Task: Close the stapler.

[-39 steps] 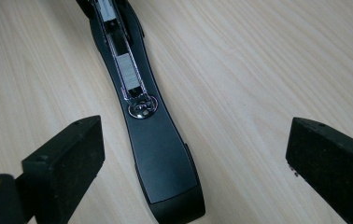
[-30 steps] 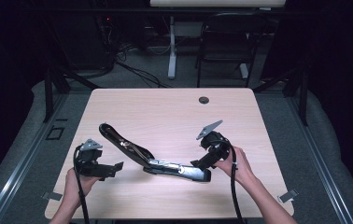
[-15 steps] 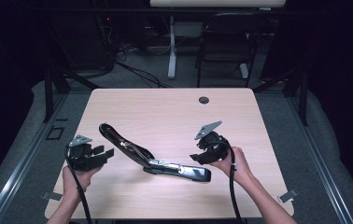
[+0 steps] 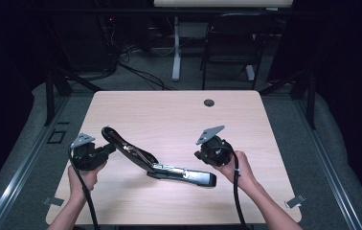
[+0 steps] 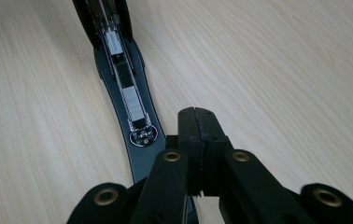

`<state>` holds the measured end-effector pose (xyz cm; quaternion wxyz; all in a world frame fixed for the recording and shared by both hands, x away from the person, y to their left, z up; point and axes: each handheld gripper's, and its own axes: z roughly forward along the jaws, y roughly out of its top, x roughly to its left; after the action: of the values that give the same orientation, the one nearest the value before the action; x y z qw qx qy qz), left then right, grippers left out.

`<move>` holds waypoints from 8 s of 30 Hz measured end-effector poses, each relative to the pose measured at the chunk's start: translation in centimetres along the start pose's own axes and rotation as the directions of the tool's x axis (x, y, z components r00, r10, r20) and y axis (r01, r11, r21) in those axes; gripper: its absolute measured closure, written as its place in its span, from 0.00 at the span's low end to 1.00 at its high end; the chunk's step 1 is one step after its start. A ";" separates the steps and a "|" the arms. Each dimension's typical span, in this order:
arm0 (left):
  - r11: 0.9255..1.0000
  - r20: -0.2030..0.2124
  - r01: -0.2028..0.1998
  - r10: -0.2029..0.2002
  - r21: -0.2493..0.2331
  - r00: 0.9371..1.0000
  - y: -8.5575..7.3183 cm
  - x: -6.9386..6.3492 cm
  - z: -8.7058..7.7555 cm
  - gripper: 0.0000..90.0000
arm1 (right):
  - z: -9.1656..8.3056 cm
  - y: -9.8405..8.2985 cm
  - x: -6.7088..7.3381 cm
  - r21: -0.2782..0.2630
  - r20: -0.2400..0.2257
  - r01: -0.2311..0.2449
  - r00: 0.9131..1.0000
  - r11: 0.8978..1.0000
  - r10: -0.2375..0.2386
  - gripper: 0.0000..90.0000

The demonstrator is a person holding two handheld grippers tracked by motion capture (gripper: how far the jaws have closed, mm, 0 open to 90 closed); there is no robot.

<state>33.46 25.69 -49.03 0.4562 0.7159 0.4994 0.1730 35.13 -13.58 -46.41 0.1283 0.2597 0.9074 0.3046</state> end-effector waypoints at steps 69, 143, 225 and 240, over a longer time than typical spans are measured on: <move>0.991 0.094 -0.066 0.077 -0.119 0.993 1.3 -4.3 1.5 1.00 | 2.9 6.7 4.7 -0.166 -0.048 0.063 0.996 0.984 -0.071 1.00; 0.975 0.034 -0.175 0.172 0.140 0.985 0.6 -3.2 3.6 0.09 | -1.2 -2.1 -0.1 -0.200 -0.110 -0.174 0.982 0.964 0.155 1.00; 0.967 0.022 -0.186 0.185 0.176 0.983 0.3 -3.1 4.2 0.08 | -1.3 -4.5 -2.0 -0.042 0.077 -0.153 0.985 0.987 0.156 1.00; 0.967 0.008 -0.191 0.193 0.169 0.981 0.3 -3.2 4.3 0.07 | 0.2 -5.4 -2.3 0.012 0.073 -0.172 0.983 0.985 0.171 1.00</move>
<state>35.22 20.81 -50.37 0.3729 0.7962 0.4425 0.1764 35.02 -18.41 -49.74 0.1317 0.3489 0.8792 0.2966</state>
